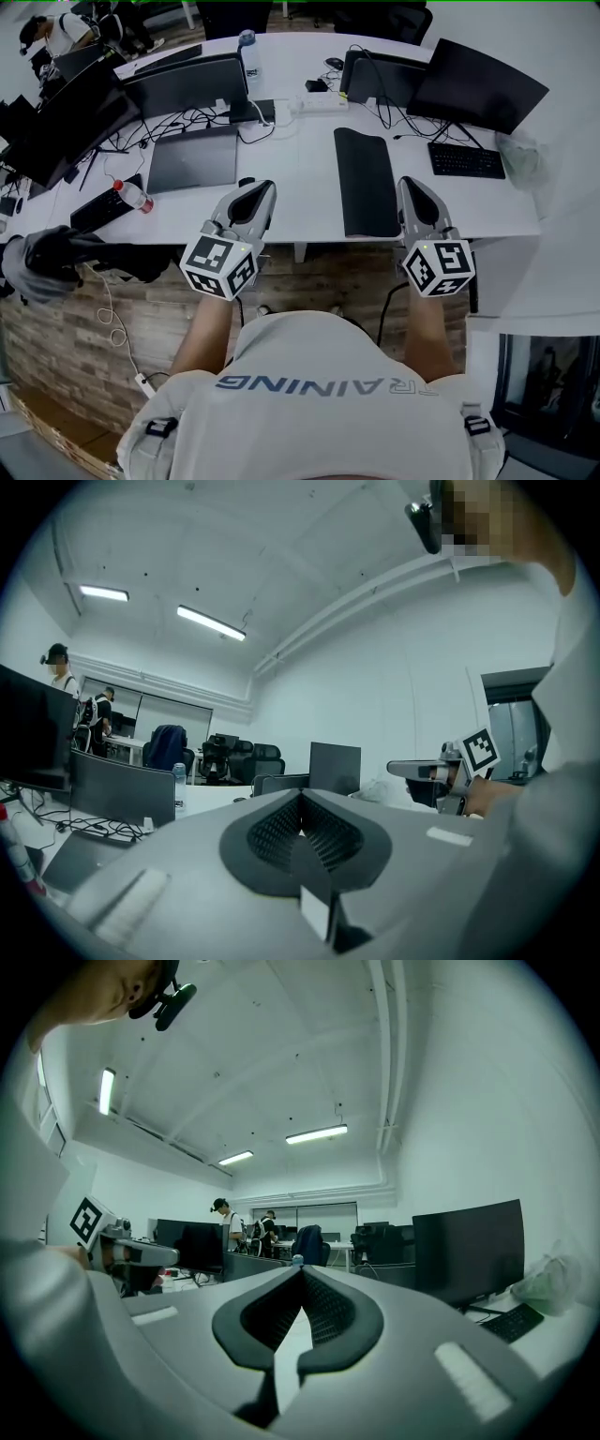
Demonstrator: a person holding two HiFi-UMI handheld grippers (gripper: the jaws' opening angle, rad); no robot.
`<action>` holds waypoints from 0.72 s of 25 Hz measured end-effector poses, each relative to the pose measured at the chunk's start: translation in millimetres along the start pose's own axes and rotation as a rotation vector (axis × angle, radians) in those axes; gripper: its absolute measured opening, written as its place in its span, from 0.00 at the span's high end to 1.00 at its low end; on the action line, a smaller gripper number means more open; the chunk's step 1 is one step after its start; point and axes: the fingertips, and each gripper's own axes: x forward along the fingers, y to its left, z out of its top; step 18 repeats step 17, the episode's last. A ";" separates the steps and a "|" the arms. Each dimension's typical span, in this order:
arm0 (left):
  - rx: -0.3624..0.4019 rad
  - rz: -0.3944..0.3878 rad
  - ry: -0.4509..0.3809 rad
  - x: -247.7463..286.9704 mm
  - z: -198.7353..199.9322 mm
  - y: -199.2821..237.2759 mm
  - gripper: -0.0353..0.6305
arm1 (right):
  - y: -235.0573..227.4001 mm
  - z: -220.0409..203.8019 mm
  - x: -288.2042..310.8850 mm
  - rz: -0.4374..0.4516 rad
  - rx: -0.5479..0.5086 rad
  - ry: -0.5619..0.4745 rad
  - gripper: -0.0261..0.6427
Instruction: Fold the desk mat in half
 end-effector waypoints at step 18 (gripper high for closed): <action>-0.010 0.013 0.005 -9.7 -2.1 -1.8 0.95 | 14.3 -5.5 -3.6 0.046 0.000 0.017 0.94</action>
